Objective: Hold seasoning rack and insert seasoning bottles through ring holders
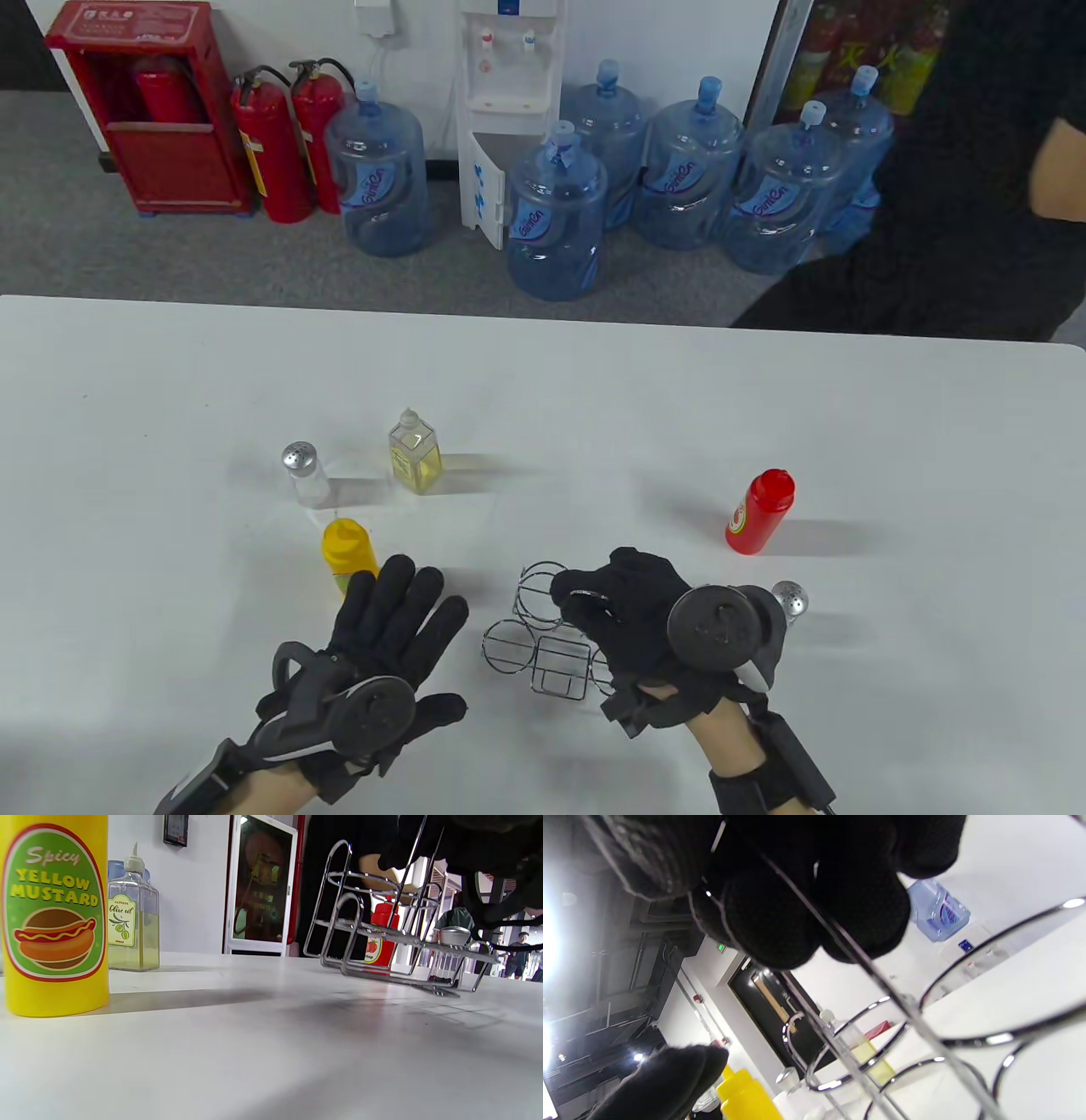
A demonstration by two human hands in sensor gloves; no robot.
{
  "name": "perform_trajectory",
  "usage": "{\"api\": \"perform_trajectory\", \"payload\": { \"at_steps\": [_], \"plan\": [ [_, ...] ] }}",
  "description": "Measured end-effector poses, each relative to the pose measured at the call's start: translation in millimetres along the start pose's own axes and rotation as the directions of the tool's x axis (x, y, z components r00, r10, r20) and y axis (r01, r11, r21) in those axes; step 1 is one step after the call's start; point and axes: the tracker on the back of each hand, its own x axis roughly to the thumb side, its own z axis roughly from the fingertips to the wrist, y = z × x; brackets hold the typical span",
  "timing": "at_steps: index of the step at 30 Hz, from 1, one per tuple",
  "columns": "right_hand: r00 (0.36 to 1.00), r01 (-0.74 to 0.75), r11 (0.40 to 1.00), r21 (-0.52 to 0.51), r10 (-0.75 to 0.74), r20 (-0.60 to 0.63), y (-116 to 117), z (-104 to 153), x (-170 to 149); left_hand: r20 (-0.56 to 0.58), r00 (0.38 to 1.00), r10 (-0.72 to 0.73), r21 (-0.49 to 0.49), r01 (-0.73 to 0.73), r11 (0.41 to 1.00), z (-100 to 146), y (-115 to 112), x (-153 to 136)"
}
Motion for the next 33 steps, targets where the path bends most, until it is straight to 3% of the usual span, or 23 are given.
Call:
{"api": "perform_trajectory", "payload": {
  "at_steps": [6,10,15,17,21,25,28,33],
  "plan": [
    [1.000,0.002,1.000,-0.014,-0.003,-0.014,2.1,2.5,-3.1,0.006,1.000,0.010,0.026,-0.010,1.000,1.3,4.7,-0.5],
    [1.000,0.014,1.000,-0.019,-0.015,-0.008,0.7,5.1,-1.3,0.001,1.000,0.014,0.095,-0.014,0.995,3.0,23.3,-3.1],
    [1.000,0.031,0.999,-0.039,-0.031,0.004,-2.1,6.3,1.6,-0.143,0.988,-0.051,0.205,0.080,0.975,-11.4,65.3,-32.4],
    [0.999,0.045,0.998,-0.035,-0.045,0.005,-3.3,6.1,1.3,-0.216,0.976,-0.003,0.212,0.050,0.976,-21.6,71.8,-52.7],
    [0.997,0.076,0.997,-0.031,-0.075,0.015,-6.3,5.9,0.3,-0.353,0.913,0.203,0.189,-0.143,0.972,-37.4,56.2,-91.9],
    [0.996,0.091,0.996,-0.025,-0.090,0.022,-7.8,5.5,-1.0,-0.424,0.858,0.289,0.202,-0.222,0.954,-37.7,33.5,-109.0],
    [0.995,0.099,0.995,-0.007,-0.099,0.023,-4.8,5.3,-1.9,-0.451,0.802,0.392,0.248,-0.309,0.918,-34.6,21.3,-117.6],
    [0.994,0.104,0.995,0.000,-0.104,0.020,-1.5,4.7,-2.8,-0.428,0.739,0.520,0.233,-0.466,0.853,-32.5,-8.3,-124.9]
  ]
}}
